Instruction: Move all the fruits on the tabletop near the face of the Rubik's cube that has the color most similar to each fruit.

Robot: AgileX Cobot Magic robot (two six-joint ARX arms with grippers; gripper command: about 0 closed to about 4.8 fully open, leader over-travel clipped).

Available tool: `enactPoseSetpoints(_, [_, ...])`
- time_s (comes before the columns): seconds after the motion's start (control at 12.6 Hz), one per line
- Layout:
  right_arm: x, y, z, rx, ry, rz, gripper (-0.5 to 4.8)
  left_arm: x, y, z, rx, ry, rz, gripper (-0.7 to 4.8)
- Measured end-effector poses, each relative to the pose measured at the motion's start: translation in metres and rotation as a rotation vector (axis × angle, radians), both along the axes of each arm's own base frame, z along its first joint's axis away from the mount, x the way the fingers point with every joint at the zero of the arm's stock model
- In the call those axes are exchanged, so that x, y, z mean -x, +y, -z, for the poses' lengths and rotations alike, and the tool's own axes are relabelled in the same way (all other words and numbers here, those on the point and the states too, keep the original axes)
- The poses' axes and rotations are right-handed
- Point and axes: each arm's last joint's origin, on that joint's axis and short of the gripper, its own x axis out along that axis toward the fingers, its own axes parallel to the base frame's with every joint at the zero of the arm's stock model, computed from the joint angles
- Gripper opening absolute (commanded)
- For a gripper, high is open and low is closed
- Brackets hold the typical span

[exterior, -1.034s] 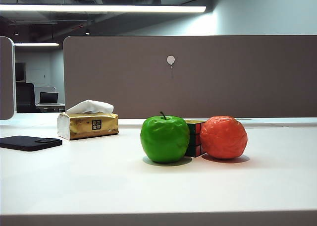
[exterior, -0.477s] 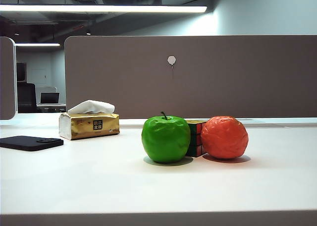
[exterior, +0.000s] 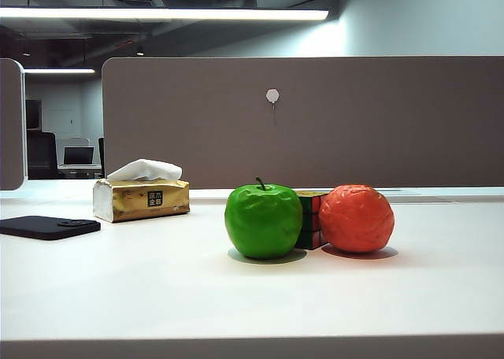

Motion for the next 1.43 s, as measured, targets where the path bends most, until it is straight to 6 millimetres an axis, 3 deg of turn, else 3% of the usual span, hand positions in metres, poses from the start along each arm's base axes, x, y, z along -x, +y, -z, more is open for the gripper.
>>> enactPoseSetpoints(0.08, [0.0, 0.001, 0.0, -0.004, 0.001, -0.024, -0.01, 0.01, 0.003, 0.003, 0.014, -0.012, -0.025, -0.05])
enactPoseSetpoints(0.32, [0.0, 0.001, -0.001, -0.018, -0.008, -0.026, -0.01, 0.011, 0.002, 0.006, 0.037, 0.02, 0.02, -0.05])
enactPoseSetpoints(0.4, [0.0, 0.001, -0.001, -0.019, -0.009, -0.026, -0.01, 0.019, 0.002, 0.007, 0.053, 0.01, 0.021, -0.05])
enactPoseSetpoints(0.72, [0.0, 0.001, -0.002, -0.02, -0.013, -0.027, -0.01, 0.019, 0.002, 0.01, 0.054, 0.038, 0.02, -0.05])
enactPoseSetpoints(0.88, [0.0, 0.001, 0.0, -0.018, 0.007, -0.026, -0.01, 0.013, 0.002, 0.033, 0.077, 0.131, 0.018, -0.05])
enactPoseSetpoints(1.35, [0.0, 0.001, 0.001, -0.018, 0.014, -0.026, -0.01, 0.008, 0.001, 0.051, 0.079, 0.154, 0.025, -0.05])
enactPoseSetpoints(1.43, [0.0, 0.001, 0.002, -0.017, 0.028, -0.026, -0.01, 0.006, 0.0, 0.063, 0.059, 0.187, 0.045, -0.05])
